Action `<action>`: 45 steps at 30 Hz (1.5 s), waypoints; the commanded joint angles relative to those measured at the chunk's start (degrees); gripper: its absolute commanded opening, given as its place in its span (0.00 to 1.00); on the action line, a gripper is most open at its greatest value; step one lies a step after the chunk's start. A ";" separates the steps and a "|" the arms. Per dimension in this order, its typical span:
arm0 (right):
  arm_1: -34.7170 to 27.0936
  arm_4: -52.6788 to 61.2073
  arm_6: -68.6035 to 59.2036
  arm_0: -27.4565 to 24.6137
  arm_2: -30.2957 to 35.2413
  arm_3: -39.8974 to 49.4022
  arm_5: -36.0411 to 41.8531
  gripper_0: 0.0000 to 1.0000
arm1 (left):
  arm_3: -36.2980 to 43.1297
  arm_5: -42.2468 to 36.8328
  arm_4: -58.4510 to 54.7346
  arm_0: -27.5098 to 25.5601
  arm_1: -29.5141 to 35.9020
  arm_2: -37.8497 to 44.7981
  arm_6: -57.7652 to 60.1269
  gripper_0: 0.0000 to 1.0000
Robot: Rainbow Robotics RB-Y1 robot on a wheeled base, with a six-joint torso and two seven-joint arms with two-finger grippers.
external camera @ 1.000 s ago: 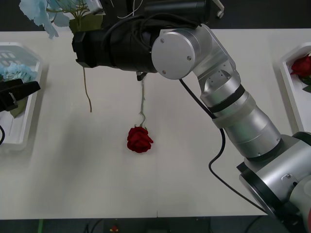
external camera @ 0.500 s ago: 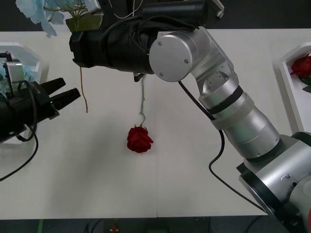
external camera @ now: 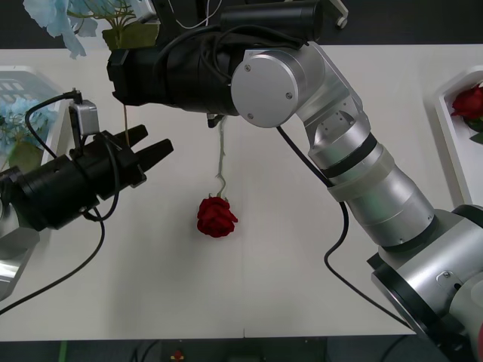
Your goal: Put the red flowers into the right box and the blue flowers into the left box
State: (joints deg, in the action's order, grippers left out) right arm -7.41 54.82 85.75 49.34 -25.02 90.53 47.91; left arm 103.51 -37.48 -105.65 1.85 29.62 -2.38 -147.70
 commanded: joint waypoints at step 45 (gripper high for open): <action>-22.03 25.95 15.50 2.78 -0.46 1.49 2.98 0.82 | -18.78 -10.95 15.30 13.44 -1.76 22.68 7.61 0.00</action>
State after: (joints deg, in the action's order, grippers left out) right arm -23.94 77.02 94.90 49.35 -25.13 90.50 48.81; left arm 85.57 -47.85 -95.61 11.05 27.92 17.25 -147.64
